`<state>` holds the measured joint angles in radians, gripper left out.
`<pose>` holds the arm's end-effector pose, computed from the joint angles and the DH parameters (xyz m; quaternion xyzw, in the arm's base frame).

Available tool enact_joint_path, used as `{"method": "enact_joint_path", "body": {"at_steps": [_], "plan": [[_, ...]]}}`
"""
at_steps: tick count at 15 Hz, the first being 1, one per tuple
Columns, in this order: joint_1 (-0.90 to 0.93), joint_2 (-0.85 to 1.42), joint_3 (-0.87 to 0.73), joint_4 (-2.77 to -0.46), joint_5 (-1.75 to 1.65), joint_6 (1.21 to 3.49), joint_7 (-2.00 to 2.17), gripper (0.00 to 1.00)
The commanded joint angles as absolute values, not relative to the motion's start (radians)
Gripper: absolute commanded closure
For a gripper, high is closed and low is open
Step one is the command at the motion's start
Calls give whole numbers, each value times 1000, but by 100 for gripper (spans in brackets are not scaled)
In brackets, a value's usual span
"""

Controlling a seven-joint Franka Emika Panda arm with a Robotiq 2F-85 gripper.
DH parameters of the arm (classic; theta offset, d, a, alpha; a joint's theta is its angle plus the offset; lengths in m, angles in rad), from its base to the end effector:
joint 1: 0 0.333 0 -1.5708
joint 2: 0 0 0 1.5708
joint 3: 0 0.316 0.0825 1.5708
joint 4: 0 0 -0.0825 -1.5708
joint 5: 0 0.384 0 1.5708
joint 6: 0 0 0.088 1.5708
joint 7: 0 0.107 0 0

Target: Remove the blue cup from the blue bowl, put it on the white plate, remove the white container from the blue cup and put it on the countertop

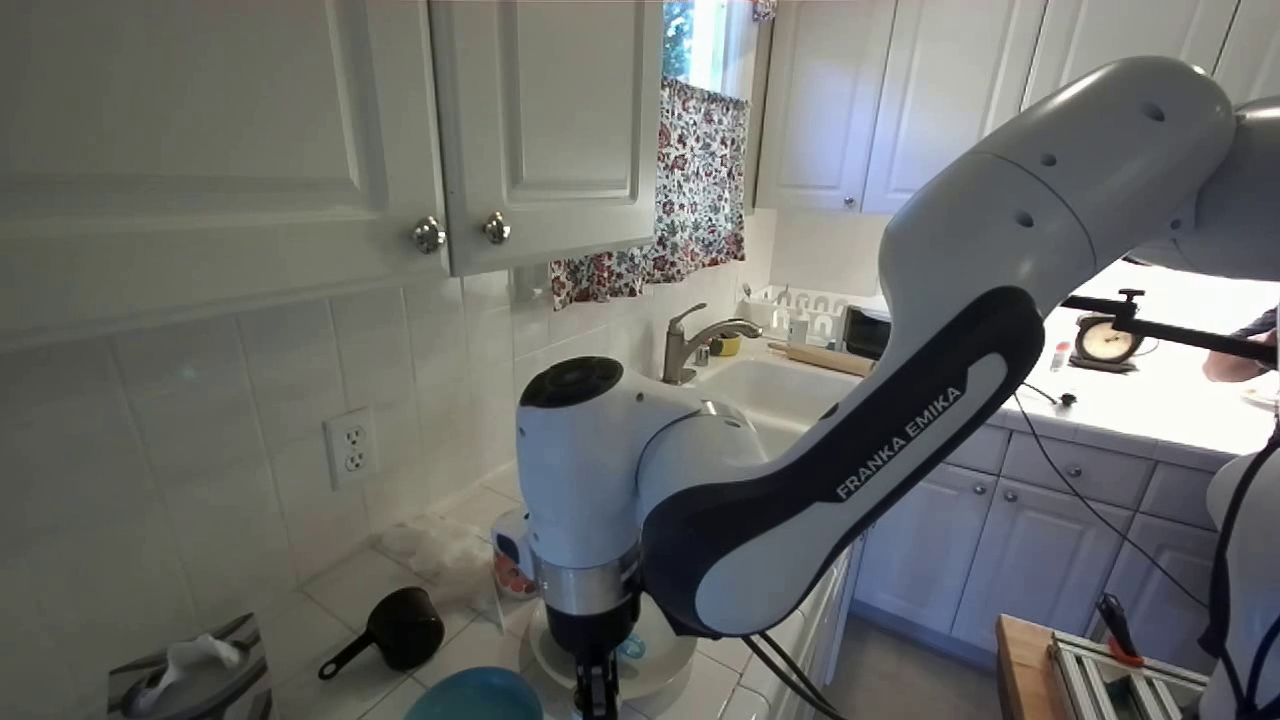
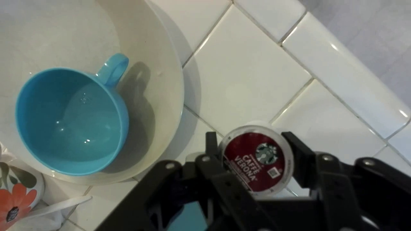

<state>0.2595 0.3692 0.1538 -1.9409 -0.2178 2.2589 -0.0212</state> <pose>0.5655 0.2374 0.2915 0.9583 0.2796 -0.0107 0.0579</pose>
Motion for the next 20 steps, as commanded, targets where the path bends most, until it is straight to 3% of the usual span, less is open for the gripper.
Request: {"method": "enact_joint_path", "body": {"at_steps": [1,20], "plan": [[245,367,166,-1957,-198,2226,-55,73],[241,485,110,-1901,-230,2235,19,73]]}}
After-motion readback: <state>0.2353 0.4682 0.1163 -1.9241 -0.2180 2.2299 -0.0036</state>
